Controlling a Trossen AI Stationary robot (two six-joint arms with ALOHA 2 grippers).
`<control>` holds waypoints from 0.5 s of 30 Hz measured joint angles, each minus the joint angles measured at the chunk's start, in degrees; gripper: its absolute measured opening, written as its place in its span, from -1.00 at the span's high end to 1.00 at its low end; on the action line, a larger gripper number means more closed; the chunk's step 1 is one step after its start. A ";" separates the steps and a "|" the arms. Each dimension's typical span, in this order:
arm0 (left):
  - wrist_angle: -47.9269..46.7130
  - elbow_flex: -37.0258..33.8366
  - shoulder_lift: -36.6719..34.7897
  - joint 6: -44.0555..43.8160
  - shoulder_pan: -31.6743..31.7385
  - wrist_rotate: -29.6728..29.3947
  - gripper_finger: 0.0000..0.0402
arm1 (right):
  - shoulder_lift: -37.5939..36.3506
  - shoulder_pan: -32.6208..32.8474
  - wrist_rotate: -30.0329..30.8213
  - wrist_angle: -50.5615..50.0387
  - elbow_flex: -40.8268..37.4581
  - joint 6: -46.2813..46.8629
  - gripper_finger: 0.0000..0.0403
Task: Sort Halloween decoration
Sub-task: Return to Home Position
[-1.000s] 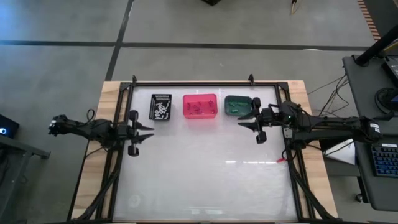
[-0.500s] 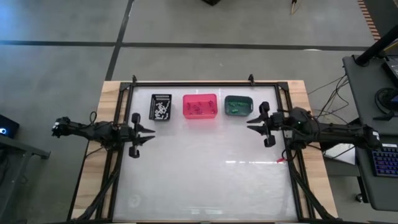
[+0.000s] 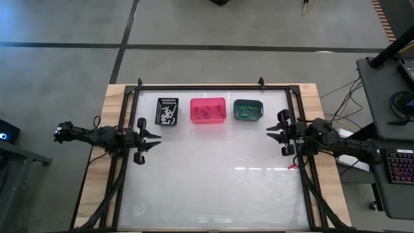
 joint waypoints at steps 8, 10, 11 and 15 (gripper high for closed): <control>-0.48 -0.01 0.62 -0.02 -0.06 -0.69 0.63 | -2.11 -0.01 -0.13 -7.91 0.00 -5.40 0.67; -0.52 0.01 0.85 -0.02 -0.06 -2.56 0.63 | -1.53 0.01 0.99 -7.92 0.00 -6.25 0.68; -0.52 -0.01 0.96 -0.02 -0.06 -3.26 0.63 | -1.32 0.00 1.98 -7.99 0.00 -6.30 0.69; -0.50 0.01 1.33 -0.04 -0.06 -3.56 0.63 | -0.95 0.00 4.27 -8.02 -0.02 -6.38 0.70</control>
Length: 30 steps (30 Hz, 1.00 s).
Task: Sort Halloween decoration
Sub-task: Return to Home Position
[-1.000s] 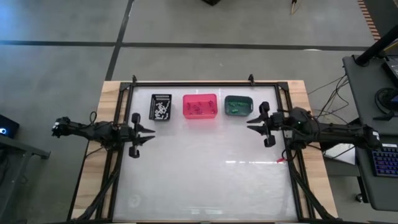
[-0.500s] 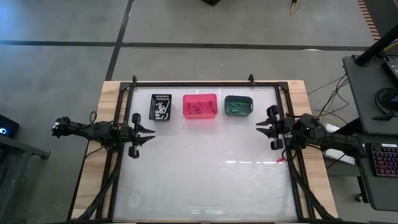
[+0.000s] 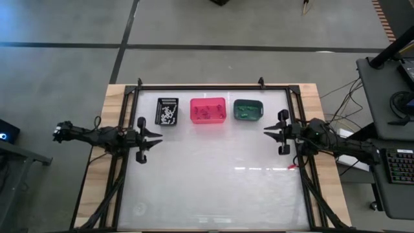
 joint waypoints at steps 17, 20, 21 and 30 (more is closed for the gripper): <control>0.00 0.02 0.30 0.00 0.00 0.01 0.63 | 0.04 0.00 0.08 -0.02 -0.04 -0.06 0.64; 0.00 0.02 0.54 0.02 0.00 0.02 0.63 | -0.09 0.02 0.08 -0.02 -0.04 0.26 0.66; 0.00 0.02 0.60 0.00 0.00 0.02 0.63 | -0.22 0.04 0.08 -0.06 -0.04 1.53 0.66; -0.05 0.04 0.86 0.01 0.00 0.01 0.63 | -1.40 0.55 0.23 -2.61 -0.05 12.46 0.62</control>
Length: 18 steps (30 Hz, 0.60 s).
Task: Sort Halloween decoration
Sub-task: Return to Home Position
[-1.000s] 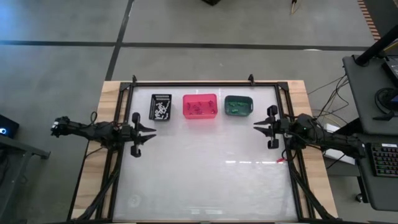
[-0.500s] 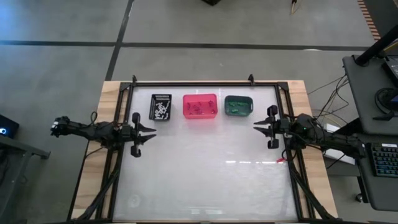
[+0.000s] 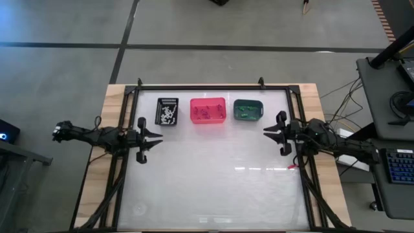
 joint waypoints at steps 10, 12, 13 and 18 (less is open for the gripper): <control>-0.03 0.00 0.15 0.01 0.02 0.01 0.63 | -0.52 0.61 -0.02 -3.13 -0.01 3.14 0.66; -0.04 0.01 0.17 0.00 0.02 0.01 0.63 | -0.52 0.45 -0.05 -3.36 -0.01 4.32 0.66; -0.04 0.01 0.20 0.01 0.01 0.01 0.63 | -0.52 0.37 -0.09 -3.34 -0.01 4.64 0.65; -0.08 0.02 0.26 -0.01 0.02 0.01 0.63 | -0.41 0.35 -0.09 -3.34 -0.01 5.69 0.61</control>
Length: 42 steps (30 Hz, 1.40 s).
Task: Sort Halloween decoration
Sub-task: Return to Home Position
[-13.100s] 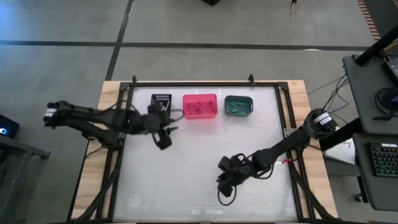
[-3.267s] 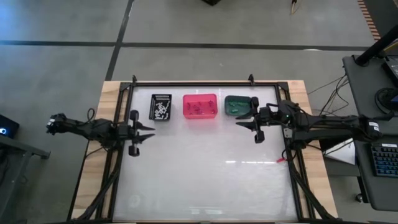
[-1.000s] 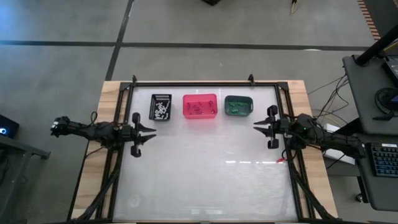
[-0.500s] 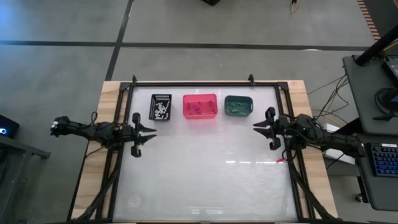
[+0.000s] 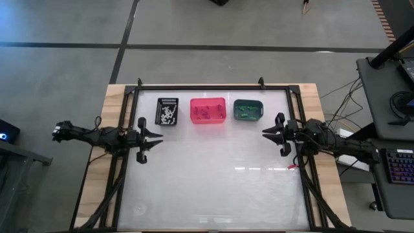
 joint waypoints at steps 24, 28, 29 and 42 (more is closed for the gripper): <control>0.02 0.00 0.00 0.02 -0.01 0.00 0.63 | 1.48 0.00 0.00 0.00 -0.02 -0.18 0.66; 0.02 0.00 0.00 0.02 0.00 0.00 0.63 | 1.48 0.00 0.00 0.00 -0.02 -0.18 0.66; 0.02 0.00 0.00 0.00 -0.02 0.00 0.63 | 1.48 0.00 0.00 0.00 -0.02 -0.18 0.66; 0.02 0.00 0.00 0.01 -0.02 0.00 0.63 | 1.50 0.00 0.00 0.00 -0.02 -0.18 0.66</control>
